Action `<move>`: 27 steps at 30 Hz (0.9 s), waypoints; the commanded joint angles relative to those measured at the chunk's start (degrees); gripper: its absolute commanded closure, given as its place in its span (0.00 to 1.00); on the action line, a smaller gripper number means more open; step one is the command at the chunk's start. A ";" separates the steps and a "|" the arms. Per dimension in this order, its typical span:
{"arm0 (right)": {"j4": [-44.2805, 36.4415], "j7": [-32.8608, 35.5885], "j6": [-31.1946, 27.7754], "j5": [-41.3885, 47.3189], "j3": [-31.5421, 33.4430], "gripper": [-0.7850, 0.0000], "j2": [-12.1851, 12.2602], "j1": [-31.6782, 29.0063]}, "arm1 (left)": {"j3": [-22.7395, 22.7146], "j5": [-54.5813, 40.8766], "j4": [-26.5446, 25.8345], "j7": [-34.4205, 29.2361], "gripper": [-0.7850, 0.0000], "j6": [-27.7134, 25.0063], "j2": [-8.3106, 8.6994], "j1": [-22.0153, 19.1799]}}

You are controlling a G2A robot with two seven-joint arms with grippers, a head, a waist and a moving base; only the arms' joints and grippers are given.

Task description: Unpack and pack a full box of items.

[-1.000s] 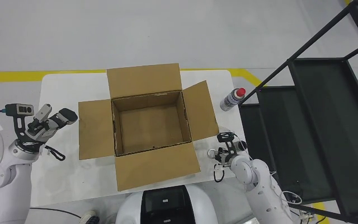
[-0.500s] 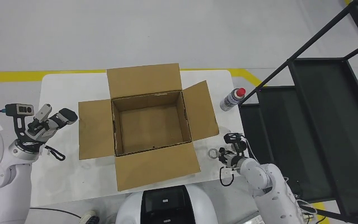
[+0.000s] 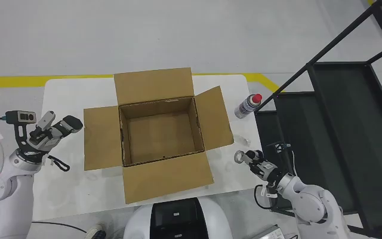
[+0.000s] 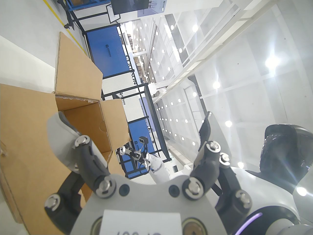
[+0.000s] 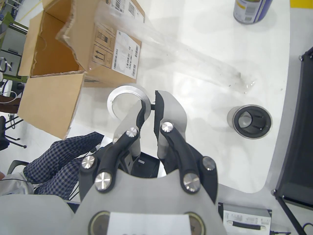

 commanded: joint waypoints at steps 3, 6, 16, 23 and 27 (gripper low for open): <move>-2.79 -0.49 -1.40 0.54 -0.48 1.00 0.25 0.22 | 0.00 0.00 0.00 0.00 0.00 0.00 0.00 0.00; -5.86 1.63 -1.74 0.87 -1.29 1.00 0.54 0.73 | 0.00 0.00 0.00 0.00 0.00 0.00 0.00 0.00; -11.84 9.62 0.47 0.04 -7.25 1.00 1.44 5.21 | 0.00 0.00 0.00 0.00 0.00 0.00 0.00 0.00; -9.60 13.49 7.54 -4.27 -17.66 1.00 1.46 15.38 | 0.00 0.00 0.00 0.00 0.00 0.00 0.00 0.00; -7.23 14.44 13.43 -7.59 -24.61 1.00 1.05 21.62 | 0.00 0.00 0.00 0.00 0.00 0.00 0.00 0.00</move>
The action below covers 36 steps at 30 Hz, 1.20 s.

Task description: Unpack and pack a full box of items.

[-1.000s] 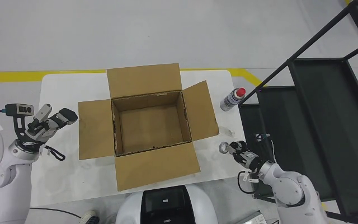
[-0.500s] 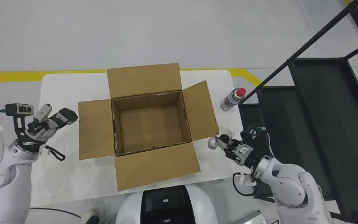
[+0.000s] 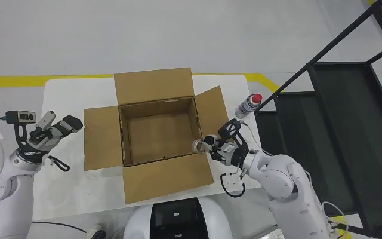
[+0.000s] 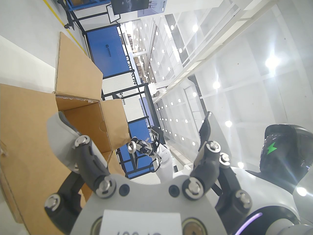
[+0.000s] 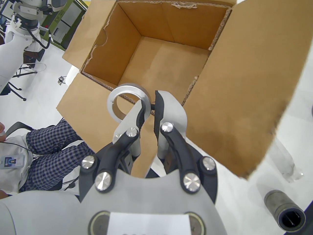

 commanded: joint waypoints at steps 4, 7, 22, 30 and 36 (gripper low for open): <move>4.13 0.28 6.49 -3.95 -7.77 1.00 -0.64 7.16 | 0.00 0.00 0.00 0.00 0.00 0.00 0.00 0.00; 7.05 0.04 9.94 -6.71 -11.92 1.00 -1.12 11.01 | 0.00 0.00 0.00 0.00 0.00 0.00 0.00 0.00; 29.67 2.02 33.33 -15.03 -29.96 1.00 -5.87 30.43 | 0.00 0.00 0.00 0.00 0.00 0.00 0.00 0.00; 43.74 3.22 40.33 -13.42 -36.92 1.00 -9.55 39.24 | 0.00 0.00 0.00 0.00 0.00 0.00 0.00 0.00; 48.38 2.85 41.34 -12.63 -39.20 0.85 -11.26 41.89 | 0.00 0.00 0.00 0.00 0.00 0.00 0.00 0.00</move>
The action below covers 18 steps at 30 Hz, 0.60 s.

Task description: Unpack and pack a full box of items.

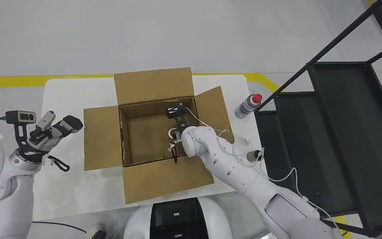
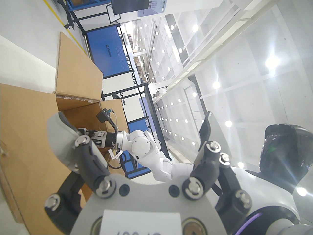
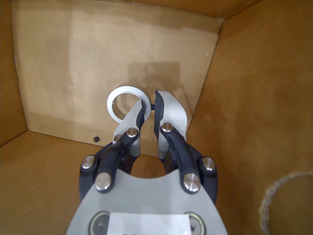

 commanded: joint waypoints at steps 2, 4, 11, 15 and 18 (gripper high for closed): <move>1.23 0.09 0.27 0.08 -0.40 0.22 -0.49 0.60 | 0.00 0.00 0.00 0.00 0.00 0.00 0.00 0.00; 1.20 0.20 0.57 -0.04 -0.32 0.00 -0.64 0.55 | 0.00 0.00 0.00 0.00 0.00 0.00 0.00 0.00; -9.11 0.81 0.10 -3.20 3.50 0.00 1.02 -5.29 | 0.00 0.00 0.00 0.00 0.00 0.00 0.00 0.00; -21.31 1.96 -4.73 -5.12 9.12 0.00 3.38 -12.89 | 0.00 0.00 0.00 0.00 0.00 0.00 0.00 0.00; -31.52 2.78 -11.07 -2.84 15.42 0.00 5.22 -20.06 | 0.00 0.00 0.00 0.00 0.00 0.00 0.00 0.00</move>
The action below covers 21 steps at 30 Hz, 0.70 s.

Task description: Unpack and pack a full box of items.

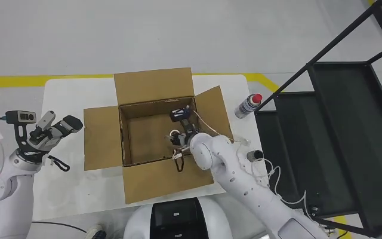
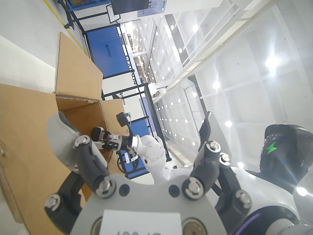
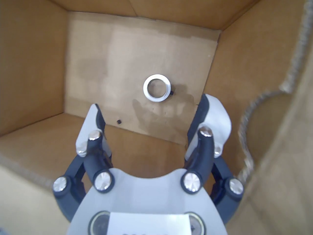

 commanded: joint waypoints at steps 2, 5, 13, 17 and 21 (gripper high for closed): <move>-10.59 -0.49 -6.48 4.72 7.53 0.00 1.59 -7.82 | 0.00 0.00 0.00 0.00 0.00 0.00 0.00 0.00; -18.94 -2.01 -13.58 9.01 14.25 0.00 2.92 -15.22 | 0.00 0.00 0.00 0.00 0.00 0.00 0.00 0.00; -27.53 -13.54 -25.72 18.26 31.58 0.00 4.86 -31.66 | 0.00 0.00 0.00 0.00 0.00 0.00 0.00 0.00; -27.03 -19.63 -26.38 22.15 39.26 0.00 5.15 -36.22 | 0.00 0.00 0.00 0.00 0.00 0.00 0.00 0.00; -25.04 -21.80 -24.62 24.79 44.11 0.00 5.32 -37.70 | 0.00 0.00 0.00 0.00 0.00 0.00 0.00 0.00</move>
